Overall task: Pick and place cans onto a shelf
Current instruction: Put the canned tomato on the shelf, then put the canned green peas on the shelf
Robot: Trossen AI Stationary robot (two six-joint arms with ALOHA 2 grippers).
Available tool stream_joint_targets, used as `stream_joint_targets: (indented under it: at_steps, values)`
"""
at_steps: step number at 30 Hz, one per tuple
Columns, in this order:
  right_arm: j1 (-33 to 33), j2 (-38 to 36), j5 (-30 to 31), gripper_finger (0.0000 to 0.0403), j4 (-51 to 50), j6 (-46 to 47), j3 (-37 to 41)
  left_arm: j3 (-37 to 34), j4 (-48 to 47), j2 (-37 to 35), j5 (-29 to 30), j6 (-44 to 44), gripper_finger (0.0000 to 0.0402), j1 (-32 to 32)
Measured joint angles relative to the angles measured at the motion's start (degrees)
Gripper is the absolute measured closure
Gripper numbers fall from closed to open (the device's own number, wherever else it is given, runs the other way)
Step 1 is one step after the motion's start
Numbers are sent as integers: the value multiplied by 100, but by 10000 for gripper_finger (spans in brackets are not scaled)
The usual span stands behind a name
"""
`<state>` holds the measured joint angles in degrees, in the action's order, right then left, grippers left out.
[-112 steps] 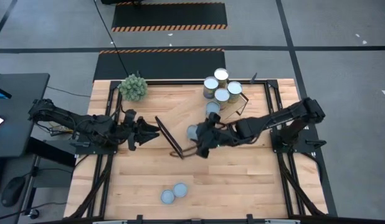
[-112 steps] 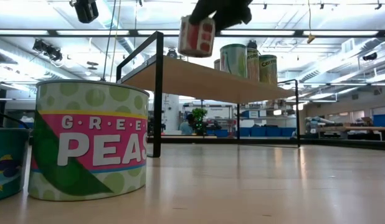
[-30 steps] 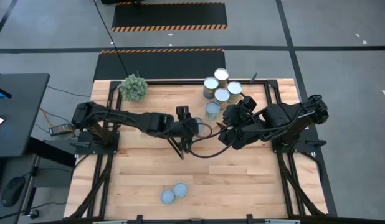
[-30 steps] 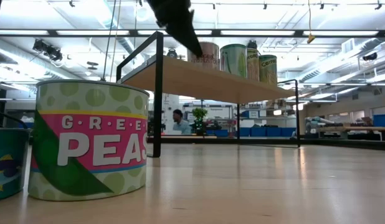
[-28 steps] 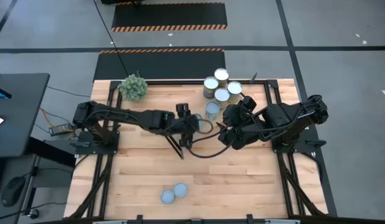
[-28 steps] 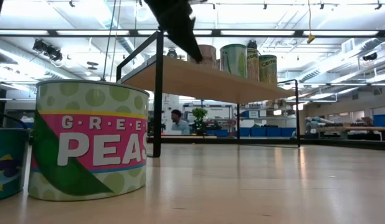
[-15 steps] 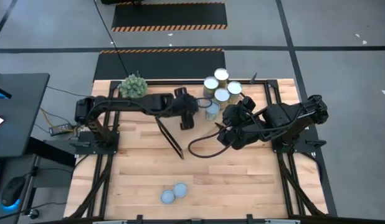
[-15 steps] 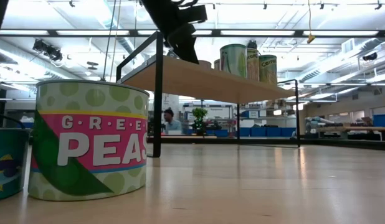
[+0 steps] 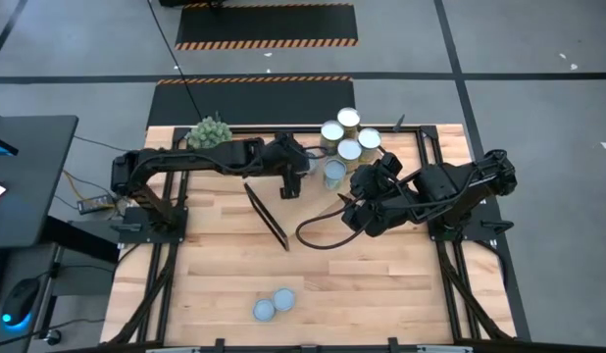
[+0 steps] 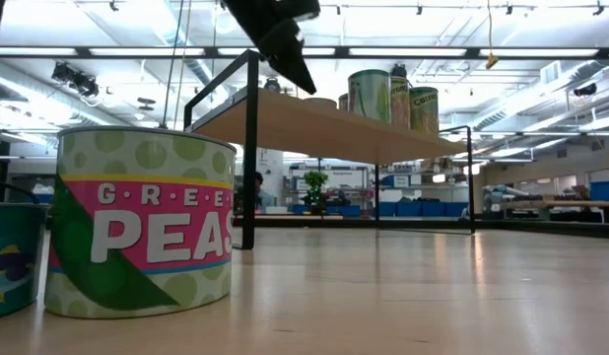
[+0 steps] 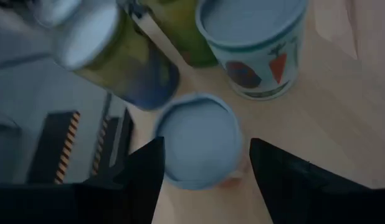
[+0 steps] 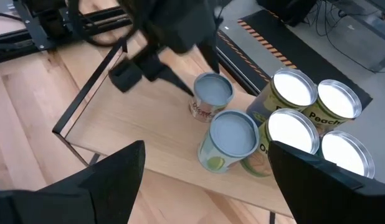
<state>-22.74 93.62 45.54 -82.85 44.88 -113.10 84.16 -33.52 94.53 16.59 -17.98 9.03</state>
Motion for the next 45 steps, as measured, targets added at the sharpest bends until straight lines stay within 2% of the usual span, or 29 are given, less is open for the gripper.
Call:
stream_joint_targets:
  at_steps: [8, 19, 27, 34, 38, 41, 45]
  values:
    - [0, 0, 0, 56, 83, 57, 0, -21, -465, -128, -149, -562, 162, 162]
    - [2, 0, 30, 56, 90, 13, 4, -28, -382, 209, 64, -588, 162, 254]
    - [2, 0, 46, 56, 107, 16, 4, -28, -189, 343, 454, -585, 168, 230]
    - [0, 0, 46, 56, 140, 57, 4, -28, 478, 340, 529, -582, 169, 239]
    - [-2, 0, 44, 56, 205, 59, 4, -28, 550, 340, 649, -581, 169, 236]
    - [-13, 0, 44, 56, 221, 57, 4, 66, 319, 329, 956, -581, 169, 234]
    - [-13, 0, 44, 56, 221, 53, 4, 369, -177, 105, 712, -341, 169, 171]
